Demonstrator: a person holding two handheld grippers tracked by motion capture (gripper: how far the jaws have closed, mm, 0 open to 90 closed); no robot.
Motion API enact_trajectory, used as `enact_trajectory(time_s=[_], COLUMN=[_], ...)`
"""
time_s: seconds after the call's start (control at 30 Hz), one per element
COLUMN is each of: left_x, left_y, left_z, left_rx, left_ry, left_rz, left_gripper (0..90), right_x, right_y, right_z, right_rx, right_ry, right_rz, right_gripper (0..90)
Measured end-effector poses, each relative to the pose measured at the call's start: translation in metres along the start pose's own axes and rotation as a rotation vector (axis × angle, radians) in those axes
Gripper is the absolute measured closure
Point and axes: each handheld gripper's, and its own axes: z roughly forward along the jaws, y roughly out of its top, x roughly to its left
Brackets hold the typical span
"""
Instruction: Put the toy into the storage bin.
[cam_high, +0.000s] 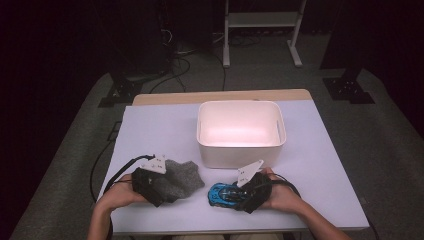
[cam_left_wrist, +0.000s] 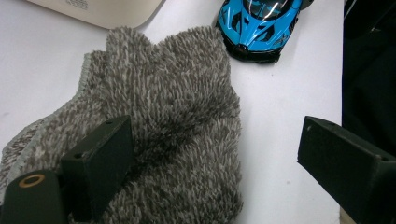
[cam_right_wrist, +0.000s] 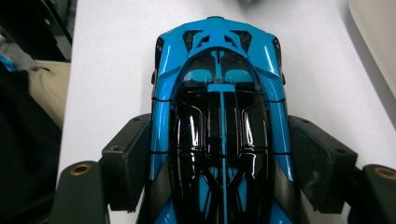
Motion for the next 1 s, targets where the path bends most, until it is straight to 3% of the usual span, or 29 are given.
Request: enact_trajectory(time_s=[0.33,0.47,0.57,0.77,0.83,1.0], left_x=[0.0,0.0,0.0,-0.001,-0.001,-0.002], left_y=[0.001,0.0,-0.001,-0.001,0.0,0.0], left_z=[0.0,0.0,-0.001,-0.001,-0.001,-0.001], left_rx=[0.002,0.001,0.001,0.0,-0.001,0.002], left_ry=[-0.002,-0.004,-0.003,-0.002,-0.002,-0.001], left_rz=[0.0,0.001,0.0,-0.001,-0.001,0.003], left_gripper=[9.9,9.9,9.9,9.9,9.9,9.9], right_x=[0.004,0.004,0.005,0.003,0.003,0.004], right_y=[0.011,0.016,0.015,0.014,0.015,0.013], right_z=[0.005,0.009,0.016,0.016,0.014,0.013], right_rx=[0.026,0.009,0.036,0.044,0.048,0.042], right_ry=[-0.019,-0.043,-0.068,-0.053,-0.042,-0.045], right_rz=[0.011,0.017,0.0,0.007,-0.005,-0.019], right_gripper=[18.7,17.6,15.1,17.5,24.6,24.9])
